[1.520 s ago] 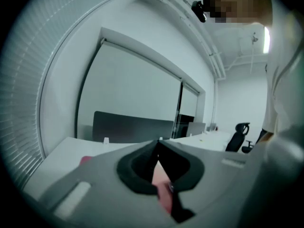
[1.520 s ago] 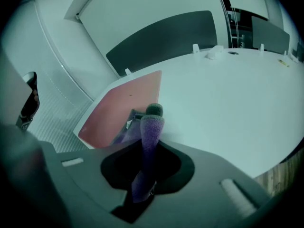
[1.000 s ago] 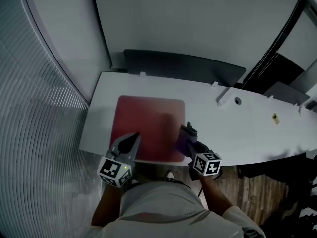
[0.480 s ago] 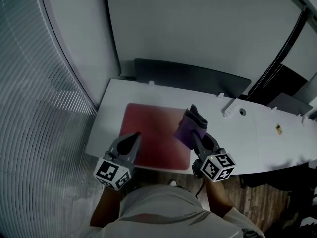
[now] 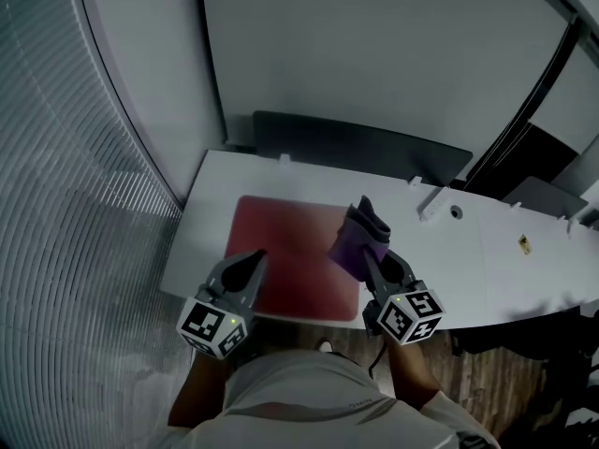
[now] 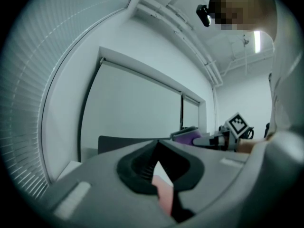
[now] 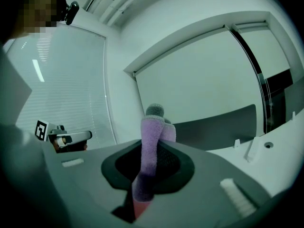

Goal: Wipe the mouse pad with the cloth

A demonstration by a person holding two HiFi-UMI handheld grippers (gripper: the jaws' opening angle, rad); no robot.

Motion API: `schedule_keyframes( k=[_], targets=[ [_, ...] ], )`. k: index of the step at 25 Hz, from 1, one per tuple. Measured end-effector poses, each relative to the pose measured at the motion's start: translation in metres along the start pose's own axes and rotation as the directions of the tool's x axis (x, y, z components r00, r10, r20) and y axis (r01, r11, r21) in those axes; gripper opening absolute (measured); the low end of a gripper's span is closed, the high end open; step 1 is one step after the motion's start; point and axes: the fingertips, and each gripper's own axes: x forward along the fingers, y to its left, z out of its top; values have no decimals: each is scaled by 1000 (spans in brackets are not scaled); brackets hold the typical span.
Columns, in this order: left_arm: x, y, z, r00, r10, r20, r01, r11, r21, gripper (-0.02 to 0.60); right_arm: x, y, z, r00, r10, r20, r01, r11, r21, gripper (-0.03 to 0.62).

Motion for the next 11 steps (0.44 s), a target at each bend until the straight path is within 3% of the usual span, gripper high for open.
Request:
schedule_keyframes(
  k=[11],
  targets=[
    [4, 2, 1, 1000, -5, -4, 5, 1000, 6, 2, 3, -4, -3, 1000, -1, -15, 1, 1000, 15, 44]
  ],
)
